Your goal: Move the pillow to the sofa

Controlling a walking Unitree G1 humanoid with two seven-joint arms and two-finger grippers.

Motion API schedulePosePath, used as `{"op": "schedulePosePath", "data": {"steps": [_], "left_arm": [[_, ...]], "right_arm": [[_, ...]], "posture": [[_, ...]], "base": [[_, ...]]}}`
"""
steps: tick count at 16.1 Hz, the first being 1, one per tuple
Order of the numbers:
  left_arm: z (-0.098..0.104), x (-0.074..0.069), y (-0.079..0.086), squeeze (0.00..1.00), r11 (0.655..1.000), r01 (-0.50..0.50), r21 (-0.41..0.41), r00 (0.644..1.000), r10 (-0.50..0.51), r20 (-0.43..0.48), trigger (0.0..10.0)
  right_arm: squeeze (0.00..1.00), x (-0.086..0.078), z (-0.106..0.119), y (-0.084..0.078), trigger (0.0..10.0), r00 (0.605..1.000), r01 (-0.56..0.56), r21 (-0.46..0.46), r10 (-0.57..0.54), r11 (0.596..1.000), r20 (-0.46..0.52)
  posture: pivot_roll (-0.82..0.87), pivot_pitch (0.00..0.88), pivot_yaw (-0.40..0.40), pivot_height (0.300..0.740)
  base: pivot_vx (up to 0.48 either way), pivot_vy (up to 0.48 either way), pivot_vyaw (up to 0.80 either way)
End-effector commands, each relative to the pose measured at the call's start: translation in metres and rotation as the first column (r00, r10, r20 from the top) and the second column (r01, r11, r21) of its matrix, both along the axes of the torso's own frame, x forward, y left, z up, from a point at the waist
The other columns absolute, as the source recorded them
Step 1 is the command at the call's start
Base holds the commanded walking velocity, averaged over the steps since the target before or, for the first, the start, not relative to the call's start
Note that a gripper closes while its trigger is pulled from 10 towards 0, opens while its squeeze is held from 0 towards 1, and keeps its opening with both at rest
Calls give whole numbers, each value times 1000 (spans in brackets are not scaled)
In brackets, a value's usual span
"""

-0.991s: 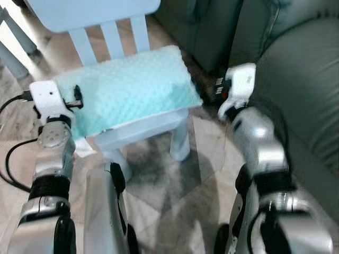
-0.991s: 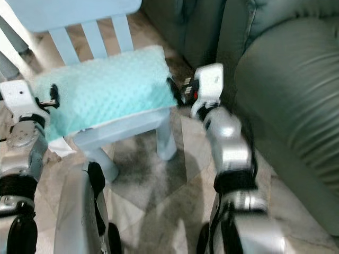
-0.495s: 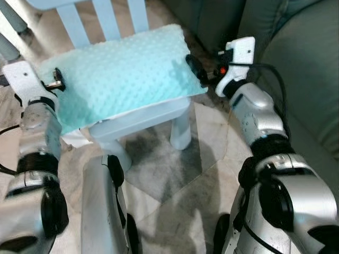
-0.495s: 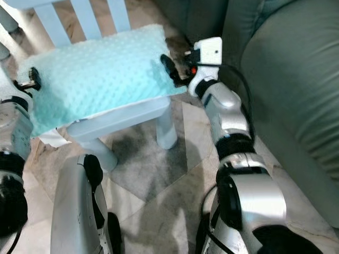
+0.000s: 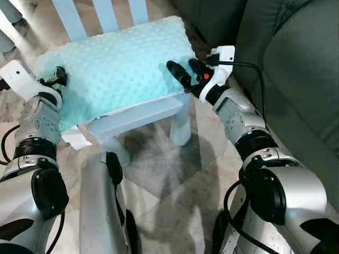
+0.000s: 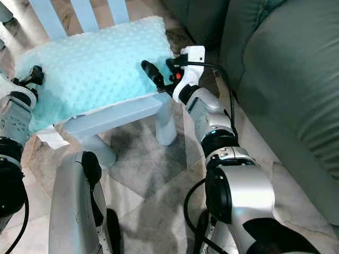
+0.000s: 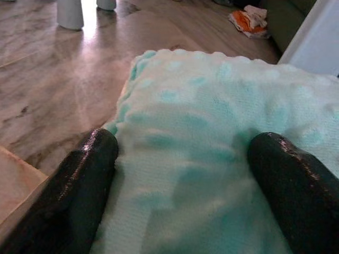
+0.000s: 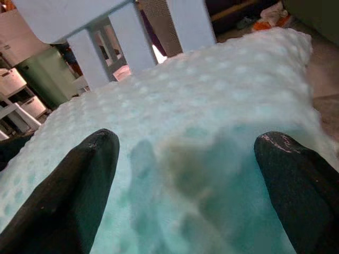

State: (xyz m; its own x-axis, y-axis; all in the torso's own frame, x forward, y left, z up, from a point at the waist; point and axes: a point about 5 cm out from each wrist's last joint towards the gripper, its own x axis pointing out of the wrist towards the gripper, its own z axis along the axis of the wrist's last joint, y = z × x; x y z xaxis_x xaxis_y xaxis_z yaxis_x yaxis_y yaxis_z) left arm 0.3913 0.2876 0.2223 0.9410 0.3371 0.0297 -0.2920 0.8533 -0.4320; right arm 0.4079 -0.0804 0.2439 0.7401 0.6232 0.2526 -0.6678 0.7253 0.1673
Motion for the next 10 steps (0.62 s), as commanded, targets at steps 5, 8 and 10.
{"op": "schedulePosePath", "data": {"steps": [5,8,10], "left_arm": [[-8,2,-6,0,995,92,-35,995,-93,-39,10000],[-5,6,-15,0,987,161,-26,986,-162,-36,10000],[-2,5,-12,0,989,148,15,988,-148,-34,10000]], "right_arm": [[0,2,23,7,10000,997,-24,-12,24,1000,74],[0,3,17,11,10000,997,25,-103,-17,994,74],[0,4,18,10,10000,985,122,-207,-93,971,144]], "posture": [[38,335,43,322],[55,338,40,322],[67,341,37,322]], "base": [[0,0,0],[0,0,0],[0,0,0]]}}
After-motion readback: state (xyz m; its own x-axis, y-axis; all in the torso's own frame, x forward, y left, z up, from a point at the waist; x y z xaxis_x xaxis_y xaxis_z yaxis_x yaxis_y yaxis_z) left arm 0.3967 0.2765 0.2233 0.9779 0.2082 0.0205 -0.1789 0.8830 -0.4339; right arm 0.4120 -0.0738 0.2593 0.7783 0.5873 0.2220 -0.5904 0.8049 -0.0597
